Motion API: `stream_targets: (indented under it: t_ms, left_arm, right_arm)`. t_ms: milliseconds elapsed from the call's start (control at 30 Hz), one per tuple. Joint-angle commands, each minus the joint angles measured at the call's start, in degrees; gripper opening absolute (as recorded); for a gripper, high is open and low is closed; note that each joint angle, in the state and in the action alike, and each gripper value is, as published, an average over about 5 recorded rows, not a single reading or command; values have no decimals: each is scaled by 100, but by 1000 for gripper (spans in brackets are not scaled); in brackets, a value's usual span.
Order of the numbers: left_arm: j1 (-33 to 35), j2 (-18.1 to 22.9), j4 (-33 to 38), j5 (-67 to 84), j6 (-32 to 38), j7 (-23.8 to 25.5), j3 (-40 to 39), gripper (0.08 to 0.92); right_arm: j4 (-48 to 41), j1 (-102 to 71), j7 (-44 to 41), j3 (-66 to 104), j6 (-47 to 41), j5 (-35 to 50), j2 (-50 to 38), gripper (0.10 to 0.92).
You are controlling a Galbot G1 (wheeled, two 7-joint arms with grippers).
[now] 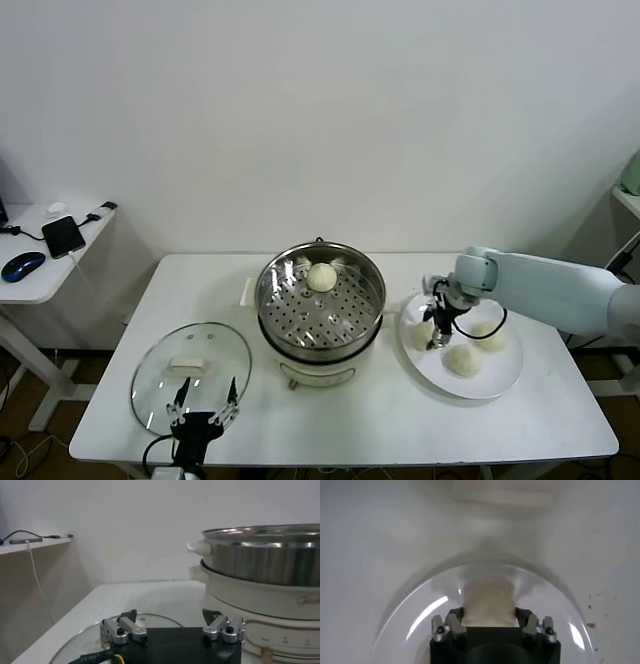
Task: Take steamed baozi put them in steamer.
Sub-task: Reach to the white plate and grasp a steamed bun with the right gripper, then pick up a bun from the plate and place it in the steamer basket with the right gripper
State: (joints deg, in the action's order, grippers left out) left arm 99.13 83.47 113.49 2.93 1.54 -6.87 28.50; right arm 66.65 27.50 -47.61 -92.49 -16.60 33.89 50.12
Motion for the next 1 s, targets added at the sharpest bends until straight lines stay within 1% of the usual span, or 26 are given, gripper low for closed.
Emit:
stream_targets:
  t_ms: [33,133,233,367,467,533,633,700,1000]
  left_arm:
    - [9,-7,41,-2,-10,5,-6,823]
    - [23,-23,96,2,-20,6,-14,823]
    - [34,-48,156,12,-36,1,-22,823]
    - [37,-68,227,16,-65,-1,-61,823]
    - [42,-71,290,14,-82,3,-99,823]
    - [50,-69,332,10,-85,5,-112,823]
    - [64,-68,389,9,-84,6,-118,823]
    - [70,-66,405,11,-79,5,-121,823]
    - [80,-36,405,39,-69,2,-115,823]
  right_arm:
    - [341,2408,-901,-1198,333,605,6,680]
    - [400,3380,-1244,-1540,429,1143,217,679]
    - [661,4042,-1257,-1603,301,1787,516,679]
    - [1308,4306,-785,-1320,-114,2715,1042,679]
    - [1692,4082,-327,-968,-430,3278,1504,679]
    - [1795,3803,-70,-792,-601,3531,1856,679]
    - [1719,3263,230,-625,-769,3626,2358,679]
    - [1494,2846,385,-552,-832,3562,2649,679]
    - [-218,1291,604,-438,-879,2774,3640,679]
